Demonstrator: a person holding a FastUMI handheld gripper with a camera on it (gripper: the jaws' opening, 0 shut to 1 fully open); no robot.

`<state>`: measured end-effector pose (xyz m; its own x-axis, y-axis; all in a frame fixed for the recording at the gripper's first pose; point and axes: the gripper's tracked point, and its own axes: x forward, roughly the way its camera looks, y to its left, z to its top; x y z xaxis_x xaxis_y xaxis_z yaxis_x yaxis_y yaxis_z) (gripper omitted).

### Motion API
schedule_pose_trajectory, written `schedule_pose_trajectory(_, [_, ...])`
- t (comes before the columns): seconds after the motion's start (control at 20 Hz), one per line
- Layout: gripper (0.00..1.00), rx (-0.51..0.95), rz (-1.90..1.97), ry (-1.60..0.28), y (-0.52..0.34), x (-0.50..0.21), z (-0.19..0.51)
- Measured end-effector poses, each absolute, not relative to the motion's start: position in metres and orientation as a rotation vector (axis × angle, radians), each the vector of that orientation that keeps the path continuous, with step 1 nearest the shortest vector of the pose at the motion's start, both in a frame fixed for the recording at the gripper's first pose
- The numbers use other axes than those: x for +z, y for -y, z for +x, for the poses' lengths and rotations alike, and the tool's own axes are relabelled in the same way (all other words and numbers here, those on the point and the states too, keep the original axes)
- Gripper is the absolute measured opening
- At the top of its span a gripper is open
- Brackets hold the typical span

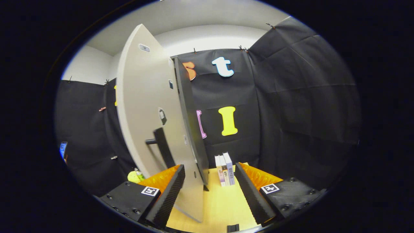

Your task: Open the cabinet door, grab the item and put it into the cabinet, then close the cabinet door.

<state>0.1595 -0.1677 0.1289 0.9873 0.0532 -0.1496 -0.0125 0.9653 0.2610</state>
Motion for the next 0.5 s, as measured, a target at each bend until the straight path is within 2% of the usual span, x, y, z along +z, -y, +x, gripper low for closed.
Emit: schedule_pose_trajectory(0.5, [0.97,0.006,0.160,-0.151,0.153,0.127,0.202])
